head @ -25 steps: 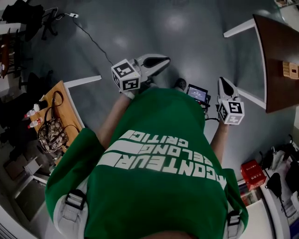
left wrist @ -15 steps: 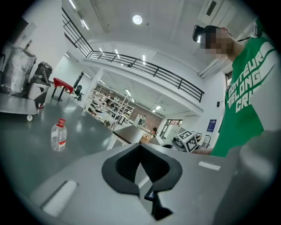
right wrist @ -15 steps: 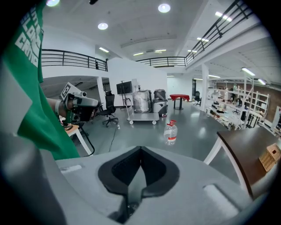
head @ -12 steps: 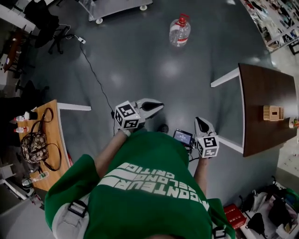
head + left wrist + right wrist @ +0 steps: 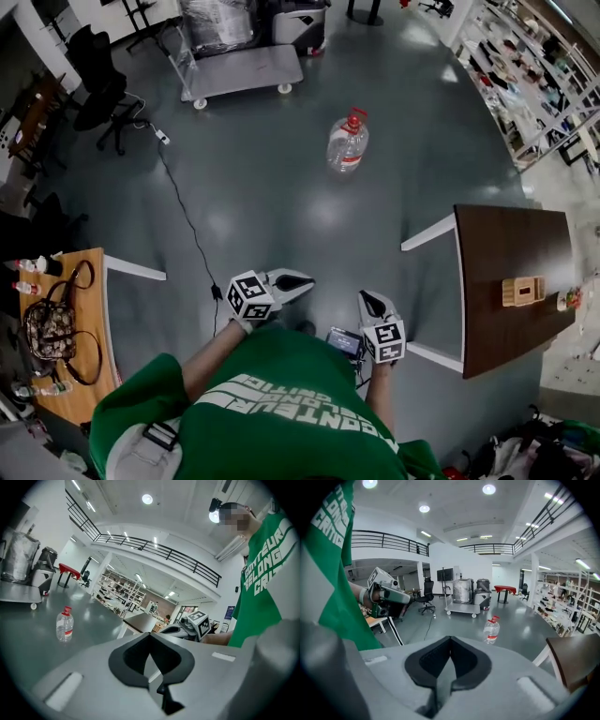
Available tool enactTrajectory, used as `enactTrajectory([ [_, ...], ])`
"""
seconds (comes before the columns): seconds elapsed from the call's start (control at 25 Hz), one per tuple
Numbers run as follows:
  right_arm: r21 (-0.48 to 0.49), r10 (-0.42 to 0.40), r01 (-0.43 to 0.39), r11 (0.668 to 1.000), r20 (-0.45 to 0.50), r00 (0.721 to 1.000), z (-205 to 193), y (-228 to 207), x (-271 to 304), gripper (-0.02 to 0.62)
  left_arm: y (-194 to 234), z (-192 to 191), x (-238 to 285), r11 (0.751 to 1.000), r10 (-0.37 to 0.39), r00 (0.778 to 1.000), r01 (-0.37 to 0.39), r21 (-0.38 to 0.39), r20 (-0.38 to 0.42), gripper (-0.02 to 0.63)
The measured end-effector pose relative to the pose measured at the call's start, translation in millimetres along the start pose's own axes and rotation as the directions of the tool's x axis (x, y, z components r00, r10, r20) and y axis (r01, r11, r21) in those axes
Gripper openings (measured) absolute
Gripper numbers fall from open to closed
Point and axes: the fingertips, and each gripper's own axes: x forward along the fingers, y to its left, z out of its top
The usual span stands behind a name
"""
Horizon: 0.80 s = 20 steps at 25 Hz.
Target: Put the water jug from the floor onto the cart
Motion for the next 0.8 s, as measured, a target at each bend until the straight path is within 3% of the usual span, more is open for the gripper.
enactTrajectory([
  [0.44,0.007,-0.03,0.03,1.0,-0.025,0.999,41.7,4.9,51.0,-0.008,61.7,33.5,-13.2,0.999,-0.048,0.999,0.048,-0.001,0.014,0.009],
  [0.8,-0.047,-0.026,0.024,0.999,-0.043,0.999,88.3,31.8,104.9,-0.007,102.2,51.5,-48.2,0.997,-0.072,0.997,0.073,-0.012,0.022,0.009],
])
